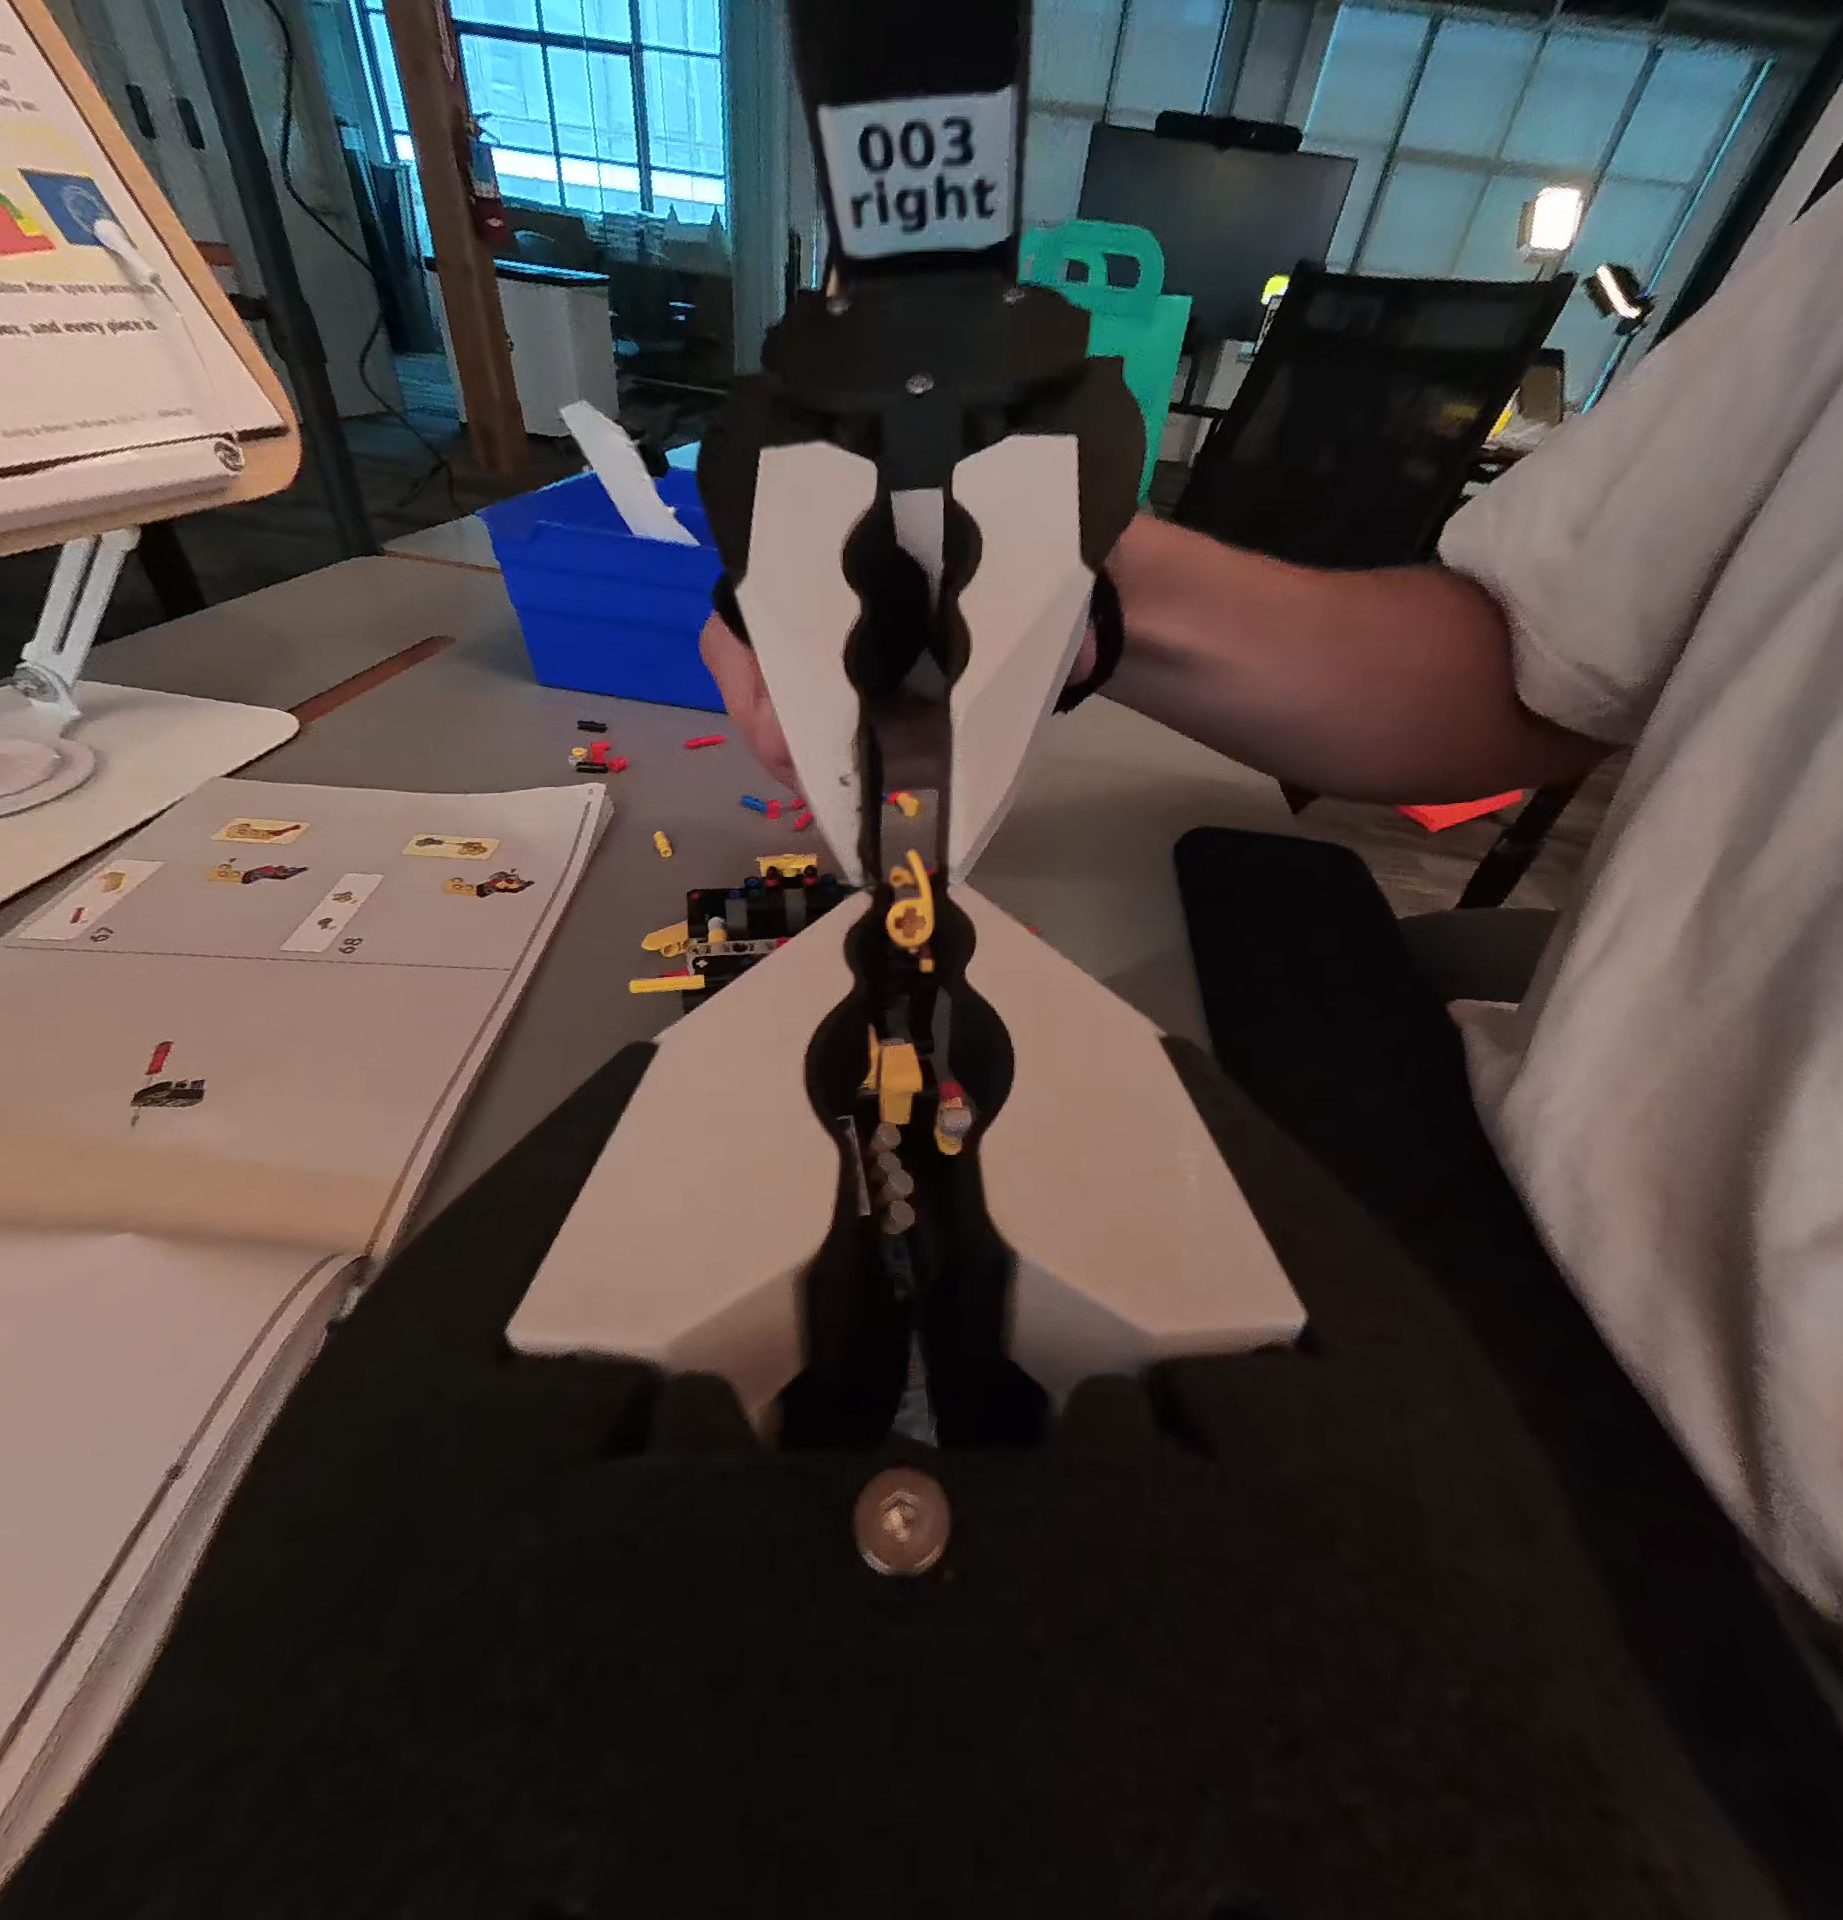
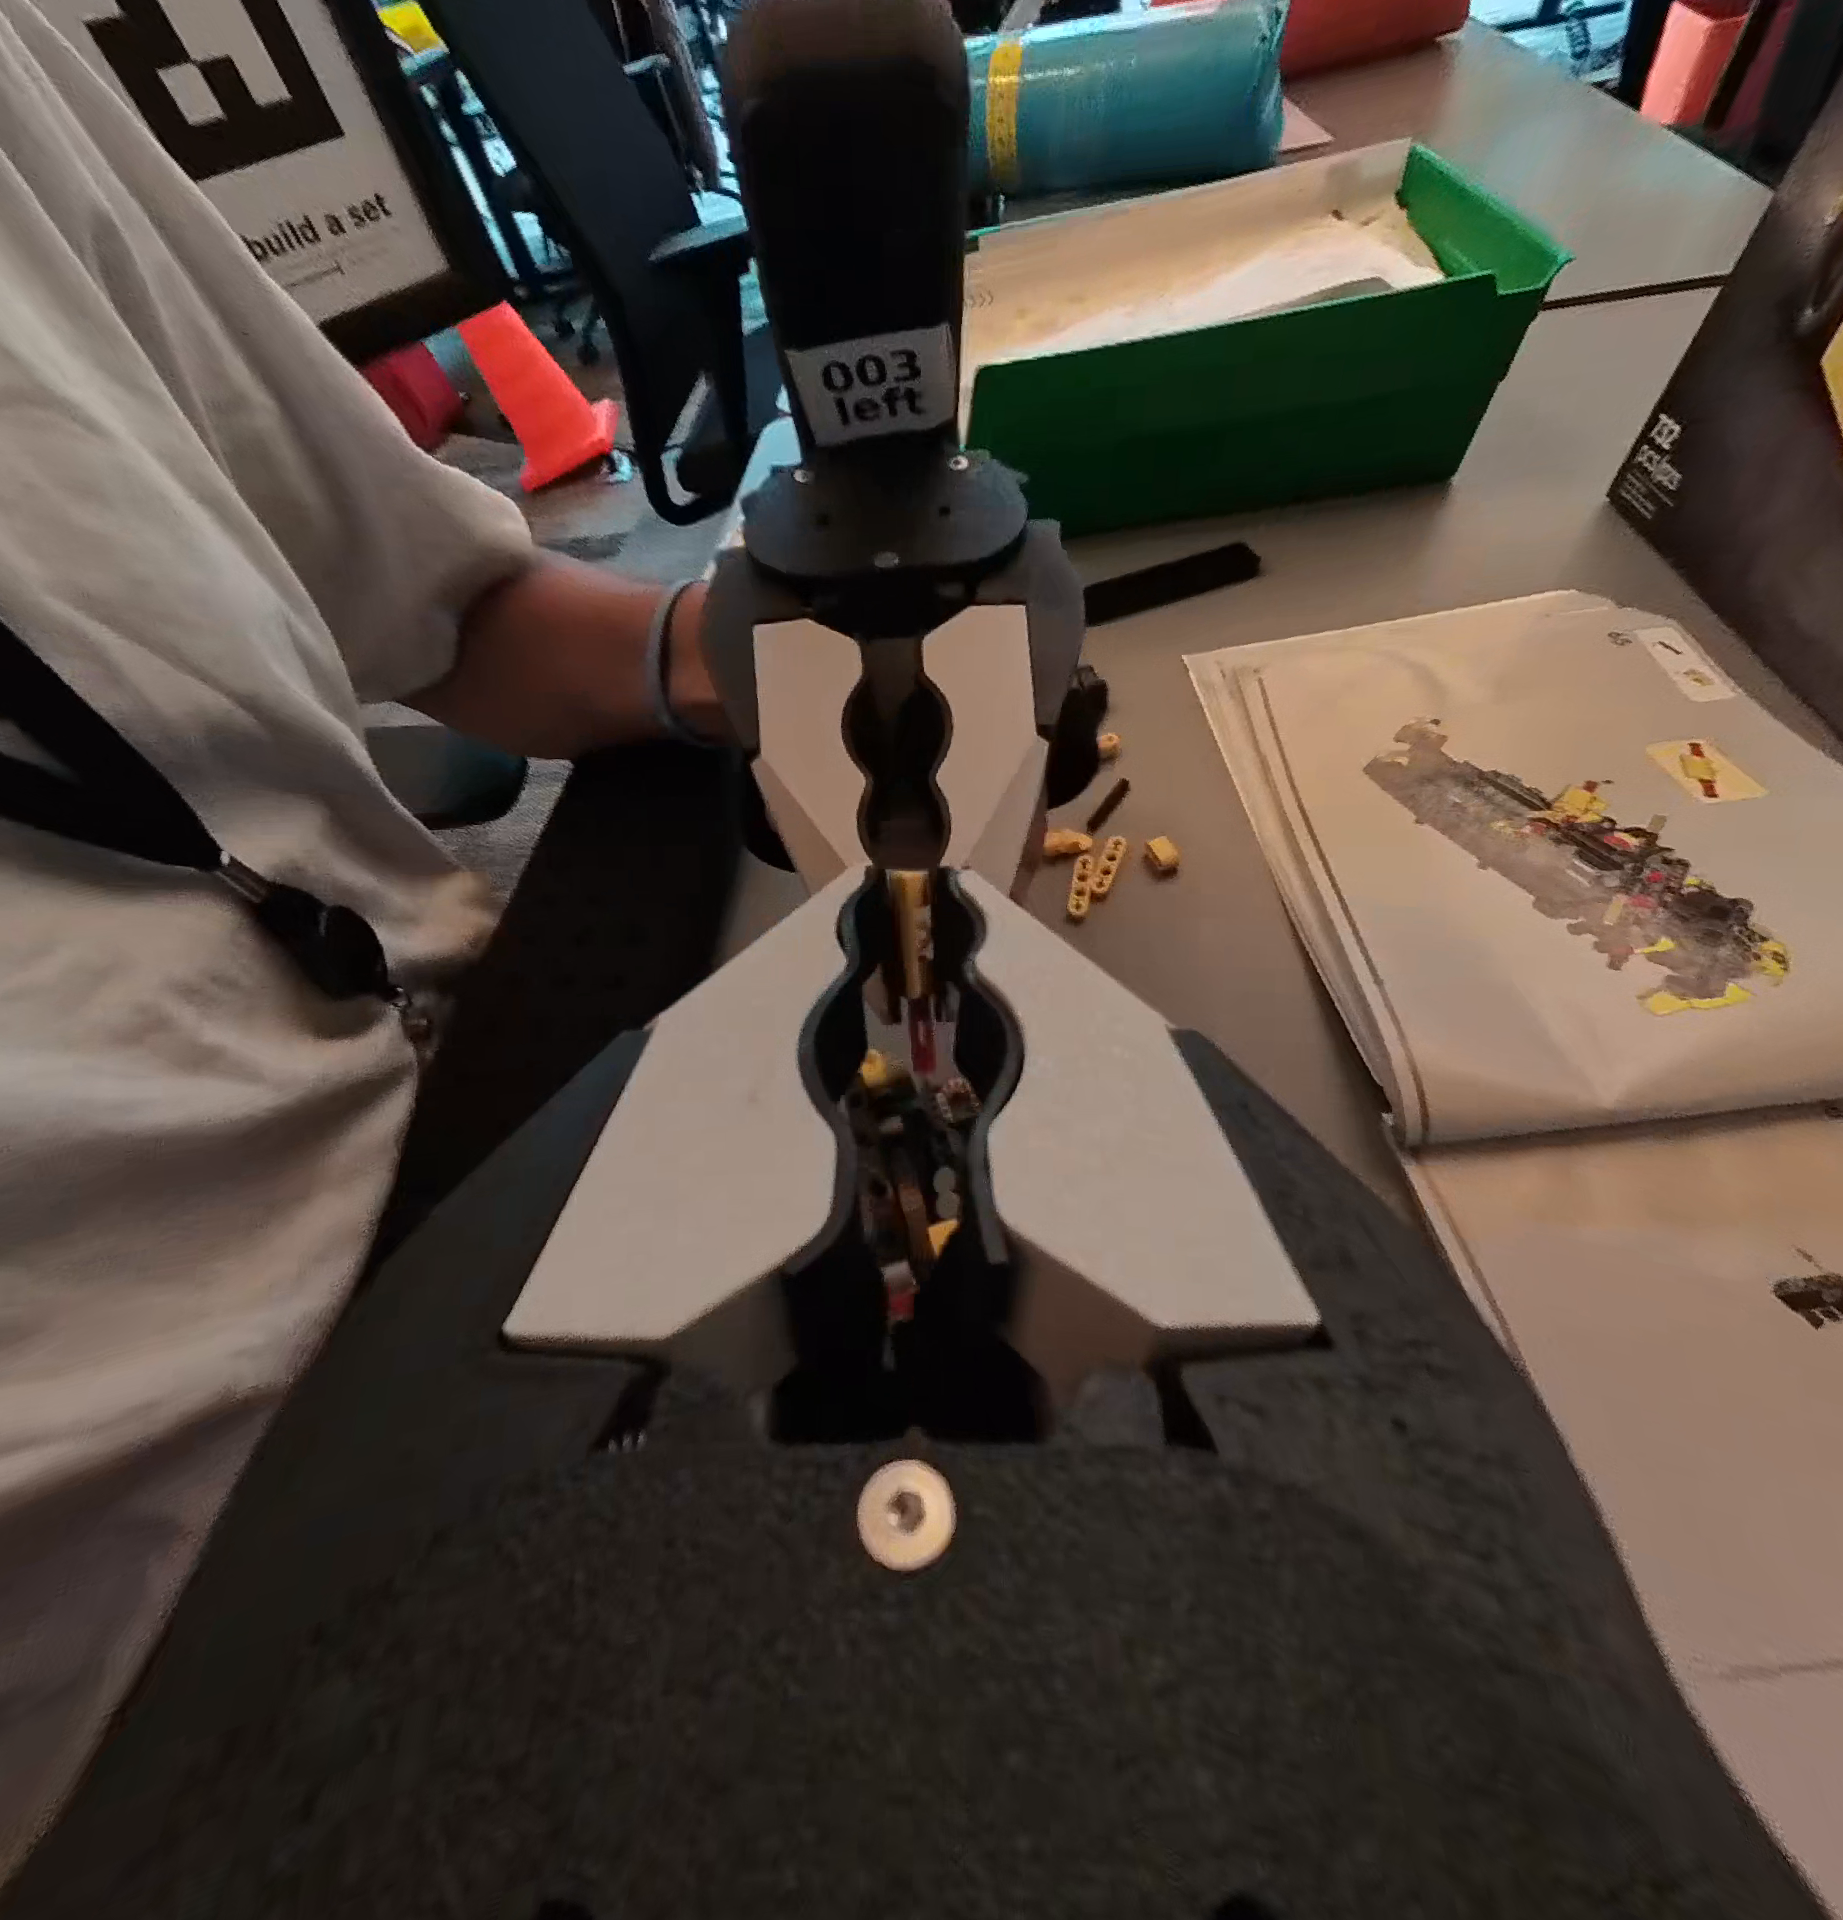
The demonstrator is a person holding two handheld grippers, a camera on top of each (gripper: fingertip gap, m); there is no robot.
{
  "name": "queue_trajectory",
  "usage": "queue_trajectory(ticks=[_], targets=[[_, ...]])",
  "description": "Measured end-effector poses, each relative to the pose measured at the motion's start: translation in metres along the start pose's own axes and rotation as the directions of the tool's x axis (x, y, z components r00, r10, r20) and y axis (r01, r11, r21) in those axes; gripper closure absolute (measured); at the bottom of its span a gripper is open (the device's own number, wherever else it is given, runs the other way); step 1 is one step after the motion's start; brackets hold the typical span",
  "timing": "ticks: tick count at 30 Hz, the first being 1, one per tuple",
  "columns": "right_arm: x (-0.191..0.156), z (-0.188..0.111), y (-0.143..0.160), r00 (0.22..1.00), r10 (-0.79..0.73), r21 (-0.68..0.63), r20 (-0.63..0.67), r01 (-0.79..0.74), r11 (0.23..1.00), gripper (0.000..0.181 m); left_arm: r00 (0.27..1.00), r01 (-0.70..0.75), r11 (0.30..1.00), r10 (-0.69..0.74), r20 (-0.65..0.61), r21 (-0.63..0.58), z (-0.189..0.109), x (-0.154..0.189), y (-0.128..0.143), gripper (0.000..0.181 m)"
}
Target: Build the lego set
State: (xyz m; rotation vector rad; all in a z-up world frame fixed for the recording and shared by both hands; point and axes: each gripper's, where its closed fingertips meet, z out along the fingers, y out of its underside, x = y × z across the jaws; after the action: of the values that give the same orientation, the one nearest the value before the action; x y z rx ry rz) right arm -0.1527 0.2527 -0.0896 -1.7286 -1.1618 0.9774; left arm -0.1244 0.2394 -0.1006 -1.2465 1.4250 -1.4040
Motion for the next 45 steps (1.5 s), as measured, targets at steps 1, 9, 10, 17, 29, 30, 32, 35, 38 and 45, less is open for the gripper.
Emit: queue_trajectory(ticks=[1, 9, 10, 17, 29, 30, 32, 35, 38, 45], targets=[[-0.002, 0.0, 0.0, 1.0, 0.007, 0.003, 0.022, -0.007, 1.0, 0.178, 1.0, -0.001, 1.0, 0.001, 0.001, 0.001, -0.001, 0.0, -0.001, 0.175], [-0.002, -0.014, -0.014, 0.997, 0.064, 0.227, 0.037, -0.071, 0.971, 0.181, 0.997, 0.07, 0.991, -0.066, -0.035, 0.112, -0.009, 0.0, -0.019, 0.174], [-0.001, -0.017, -0.015, 0.995, 0.09, 0.279, 0.042, -0.099, 0.955, 0.18, 0.994, 0.101, 0.984, -0.094, -0.051, 0.146, -0.012, 0.0, -0.024, 0.174], [-0.01, -0.024, -0.024, 0.961, 0.238, 0.602, 0.137, -0.272, 0.751, 0.181, 0.913, 0.379, 0.877, -0.301, -0.275, 0.295, -0.018, 0.007, -0.045, 0.174], [0.001, -0.032, -0.036, 0.901, 0.372, 0.887, 0.224, -0.346, 0.305, 0.181, 0.816, 0.578, 0.658, -0.445, -0.37, 0.483, -0.022, -0.009, -0.062, 0.171], [0.002, -0.032, -0.036, 0.901, 0.378, 0.897, 0.212, -0.332, 0.29, 0.181, 0.81, 0.586, 0.645, -0.452, -0.372, 0.491, -0.023, -0.011, -0.062, 0.171], [0.005, -0.031, -0.037, 0.893, 0.402, 0.904, 0.2, -0.326, 0.275, 0.181, 0.799, 0.601, 0.628, -0.468, -0.378, 0.494, -0.023, -0.014, -0.062, 0.171], [0.009, -0.033, -0.037, 0.897, 0.415, 0.921, 0.151, -0.28, 0.269, 0.181, 0.792, 0.61, 0.623, -0.488, -0.367, 0.49, -0.022, -0.018, -0.059, 0.169], [0.011, -0.032, -0.037, 0.903, 0.417, 0.927, 0.102, -0.238, 0.29, 0.181, 0.785, 0.618, 0.612, -0.508, -0.354, 0.492, -0.019, -0.021, -0.056, 0.166], [0.015, -0.025, -0.035, 0.893, 0.442, 0.924, 0.083, -0.235, 0.303, 0.181, 0.756, 0.652, 0.561, -0.532, -0.382, 0.51, -0.018, -0.021, -0.057, 0.17]])
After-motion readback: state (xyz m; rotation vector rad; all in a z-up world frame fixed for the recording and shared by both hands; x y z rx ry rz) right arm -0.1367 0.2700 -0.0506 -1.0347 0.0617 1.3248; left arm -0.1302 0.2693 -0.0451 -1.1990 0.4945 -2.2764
